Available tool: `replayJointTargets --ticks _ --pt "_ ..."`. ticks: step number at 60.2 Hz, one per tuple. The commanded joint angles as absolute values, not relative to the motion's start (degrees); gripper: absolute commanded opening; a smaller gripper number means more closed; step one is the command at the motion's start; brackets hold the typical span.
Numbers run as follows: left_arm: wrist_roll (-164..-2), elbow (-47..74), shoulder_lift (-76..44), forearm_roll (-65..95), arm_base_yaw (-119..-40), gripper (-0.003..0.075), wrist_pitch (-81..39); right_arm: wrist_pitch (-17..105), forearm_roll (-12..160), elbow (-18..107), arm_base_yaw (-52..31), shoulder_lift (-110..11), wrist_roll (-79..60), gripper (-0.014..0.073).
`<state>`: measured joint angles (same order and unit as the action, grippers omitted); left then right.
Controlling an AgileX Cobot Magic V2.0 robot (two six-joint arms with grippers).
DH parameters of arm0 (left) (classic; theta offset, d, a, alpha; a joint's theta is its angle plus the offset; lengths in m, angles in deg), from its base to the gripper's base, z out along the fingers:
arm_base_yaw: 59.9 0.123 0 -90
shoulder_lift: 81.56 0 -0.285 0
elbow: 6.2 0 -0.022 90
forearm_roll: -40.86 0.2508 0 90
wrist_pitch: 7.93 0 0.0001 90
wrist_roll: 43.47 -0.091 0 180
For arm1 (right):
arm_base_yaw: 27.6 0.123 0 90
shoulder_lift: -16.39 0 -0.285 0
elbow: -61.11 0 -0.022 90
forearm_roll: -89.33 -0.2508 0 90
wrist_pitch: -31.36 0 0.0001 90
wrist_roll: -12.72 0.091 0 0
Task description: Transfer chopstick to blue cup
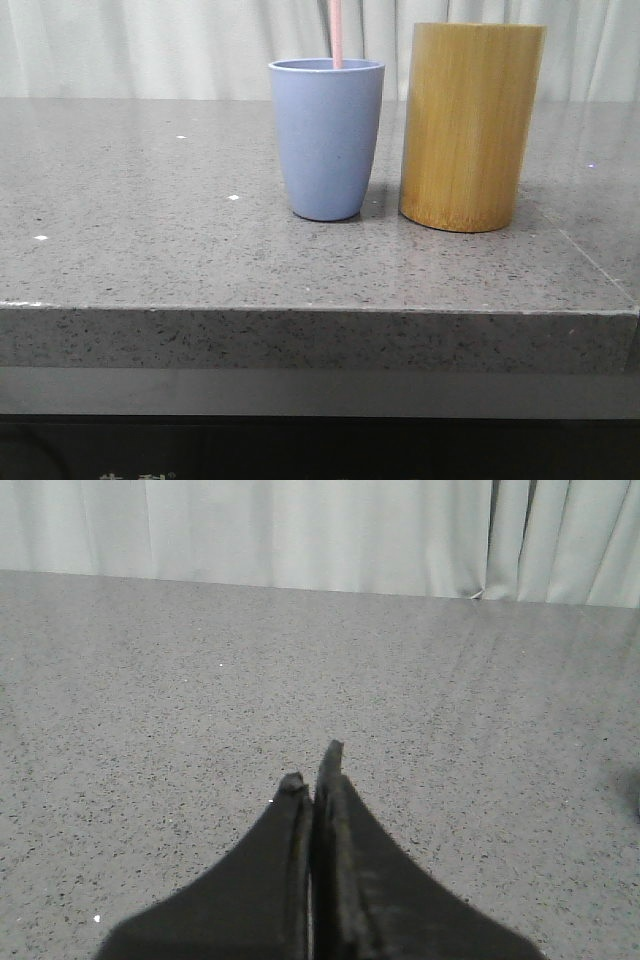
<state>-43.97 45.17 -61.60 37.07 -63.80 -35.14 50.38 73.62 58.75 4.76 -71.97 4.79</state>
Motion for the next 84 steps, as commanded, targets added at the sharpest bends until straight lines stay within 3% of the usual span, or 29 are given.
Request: replayJointTargets --ticks 1,8,21,26,35,57,70,84 --pt "-43.5 43.6 -61.0 36.7 -63.7 -0.0019 -30.2 47.4 73.1 60.7 4.7 -70.0 4.4 0.0189" --pt "-43.5 43.6 -61.0 36.7 -63.7 -0.0019 -30.2 47.3 73.1 60.7 4.7 -69.9 4.4 0.0231" --pt "-43.5 43.6 -61.0 36.7 -63.7 -0.0019 -30.2 47.0 73.1 60.8 4.6 -68.0 4.4 0.0215" --pt "-43.5 43.6 -61.0 36.7 -63.7 -0.0019 -30.1 47.2 73.1 60.8 4.5 -66.4 4.4 0.0136" --pt "-43.5 43.6 -61.0 36.7 -63.7 -0.0019 -29.3 48.9 73.2 60.8 2.0 -63.9 4.4 -0.0088" --pt "-43.5 43.6 -61.0 36.7 -63.7 -0.0019 -28.9 57.8 73.1 57.7 -14.7 -54.7 4.5 -0.0076" --pt "-43.5 43.6 -61.0 36.7 -63.7 -0.0019 -28.9 54.2 73.5 44.3 -22.6 -43.4 4.4 -0.0076" --pt "-43.5 43.6 -61.0 36.7 -63.7 -0.0019 -28.9 46.5 76.0 26.4 -22.8 -28.5 4.4 -0.0076"
